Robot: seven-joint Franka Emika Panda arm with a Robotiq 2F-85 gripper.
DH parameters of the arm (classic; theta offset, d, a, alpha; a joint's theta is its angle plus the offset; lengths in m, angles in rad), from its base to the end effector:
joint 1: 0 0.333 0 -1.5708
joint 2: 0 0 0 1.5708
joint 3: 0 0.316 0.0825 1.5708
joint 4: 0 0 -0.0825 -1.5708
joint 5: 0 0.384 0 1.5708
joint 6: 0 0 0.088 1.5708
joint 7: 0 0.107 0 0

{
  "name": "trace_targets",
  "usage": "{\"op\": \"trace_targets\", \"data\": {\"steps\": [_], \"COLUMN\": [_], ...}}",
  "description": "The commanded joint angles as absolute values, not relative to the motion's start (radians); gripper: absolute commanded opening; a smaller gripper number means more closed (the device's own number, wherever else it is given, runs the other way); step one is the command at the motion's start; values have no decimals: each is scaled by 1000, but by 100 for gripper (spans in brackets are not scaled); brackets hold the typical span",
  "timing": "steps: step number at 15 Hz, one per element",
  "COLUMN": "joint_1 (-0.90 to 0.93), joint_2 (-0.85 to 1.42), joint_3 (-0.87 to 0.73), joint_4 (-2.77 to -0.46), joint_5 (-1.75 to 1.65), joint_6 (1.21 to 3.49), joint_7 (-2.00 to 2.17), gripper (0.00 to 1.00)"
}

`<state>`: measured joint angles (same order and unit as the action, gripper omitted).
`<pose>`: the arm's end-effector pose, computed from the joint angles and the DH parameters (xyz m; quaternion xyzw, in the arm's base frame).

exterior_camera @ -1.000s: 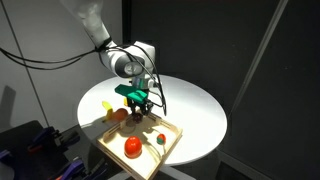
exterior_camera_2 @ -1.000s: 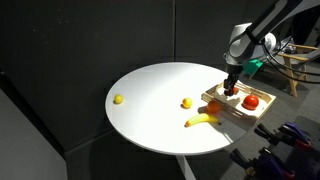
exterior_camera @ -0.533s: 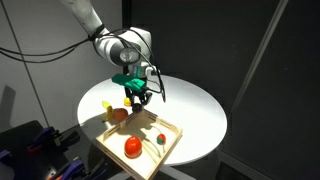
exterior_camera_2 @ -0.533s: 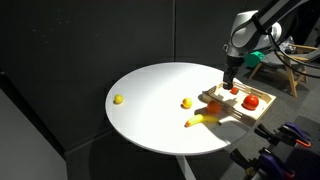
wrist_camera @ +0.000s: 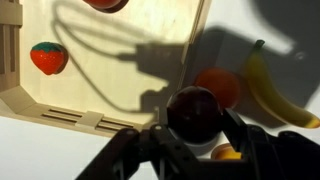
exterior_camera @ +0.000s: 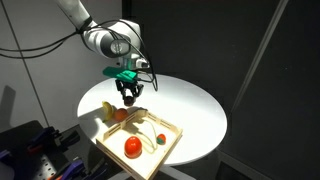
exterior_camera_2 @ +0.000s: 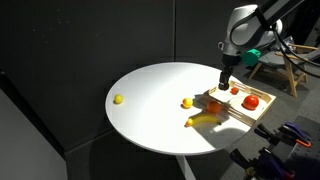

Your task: Remove the plum from the crate and put it on the table

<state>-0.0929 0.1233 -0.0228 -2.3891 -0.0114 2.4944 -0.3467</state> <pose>0.4961 -0.0577 0.2660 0.9927 0.1199 -0.0098 0.0026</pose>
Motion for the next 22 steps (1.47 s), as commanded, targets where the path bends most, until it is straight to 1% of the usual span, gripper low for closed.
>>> {"op": "trace_targets", "data": {"steps": [1, 13, 22], "joint_1": [-73, -16, -9], "joint_2": [87, 160, 276], "joint_3": [-1, 55, 93], "joint_4": [-2407, -2359, -2227], "joint_5": [3, 15, 48], "joint_6": [2441, 2434, 2433], "joint_7": [-405, -414, -398], "gripper": [32, 32, 32]}}
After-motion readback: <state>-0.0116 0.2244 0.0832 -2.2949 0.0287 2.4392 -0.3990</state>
